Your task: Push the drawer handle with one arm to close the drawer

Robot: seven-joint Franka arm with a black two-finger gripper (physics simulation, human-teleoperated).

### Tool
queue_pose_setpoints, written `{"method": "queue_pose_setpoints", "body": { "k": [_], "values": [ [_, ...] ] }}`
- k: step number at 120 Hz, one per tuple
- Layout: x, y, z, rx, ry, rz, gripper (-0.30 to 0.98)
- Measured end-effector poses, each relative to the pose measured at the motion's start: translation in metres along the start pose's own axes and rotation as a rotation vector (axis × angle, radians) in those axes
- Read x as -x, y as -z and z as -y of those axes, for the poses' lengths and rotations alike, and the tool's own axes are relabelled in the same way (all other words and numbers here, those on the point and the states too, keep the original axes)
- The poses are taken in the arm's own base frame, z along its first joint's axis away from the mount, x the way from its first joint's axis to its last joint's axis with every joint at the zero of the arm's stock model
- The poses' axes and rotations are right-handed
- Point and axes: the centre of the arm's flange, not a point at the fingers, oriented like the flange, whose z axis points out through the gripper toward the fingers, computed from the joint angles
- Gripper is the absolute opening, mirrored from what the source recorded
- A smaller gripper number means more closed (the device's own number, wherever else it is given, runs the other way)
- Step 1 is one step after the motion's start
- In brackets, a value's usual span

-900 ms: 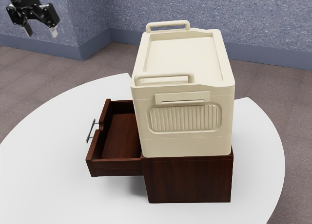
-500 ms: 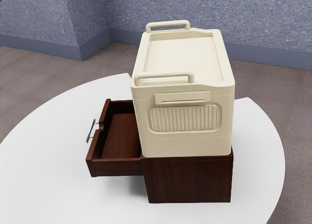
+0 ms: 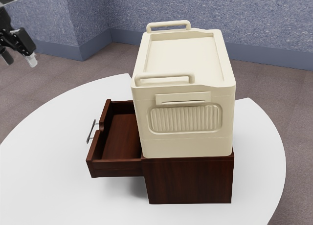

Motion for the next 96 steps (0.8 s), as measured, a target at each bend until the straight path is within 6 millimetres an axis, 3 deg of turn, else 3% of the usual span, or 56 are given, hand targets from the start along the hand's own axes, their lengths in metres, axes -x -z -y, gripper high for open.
{"method": "queue_pose_setpoints", "body": {
  "k": [7,13,22,29,39,43,48,59,71,80,88,96],
  "values": [
    [0.040,-0.029,0.010,-0.038,0.026,0.016,0.66],
    [0.071,-0.054,0.039,-0.046,0.087,0.028,0.66],
    [0.112,-0.062,0.090,0.012,0.193,0.032,0.67],
    [0.133,-0.080,0.125,0.091,0.268,0.071,0.66],
    [0.147,-0.101,0.142,0.163,0.322,0.120,0.66],
    [0.146,-0.106,0.136,0.158,0.310,0.132,0.66],
    [0.138,-0.114,0.116,0.083,0.250,0.141,0.66],
    [0.122,-0.146,0.088,-0.069,0.106,0.162,0.66],
    [0.098,-0.184,0.091,-0.148,0.058,0.196,0.66],
    [0.085,-0.196,0.070,-0.197,0.027,0.185,0.66],
    [0.082,-0.210,0.056,-0.195,0.023,0.176,0.66],
    [0.091,-0.223,0.059,-0.177,0.060,0.158,0.66]
  ]
}}
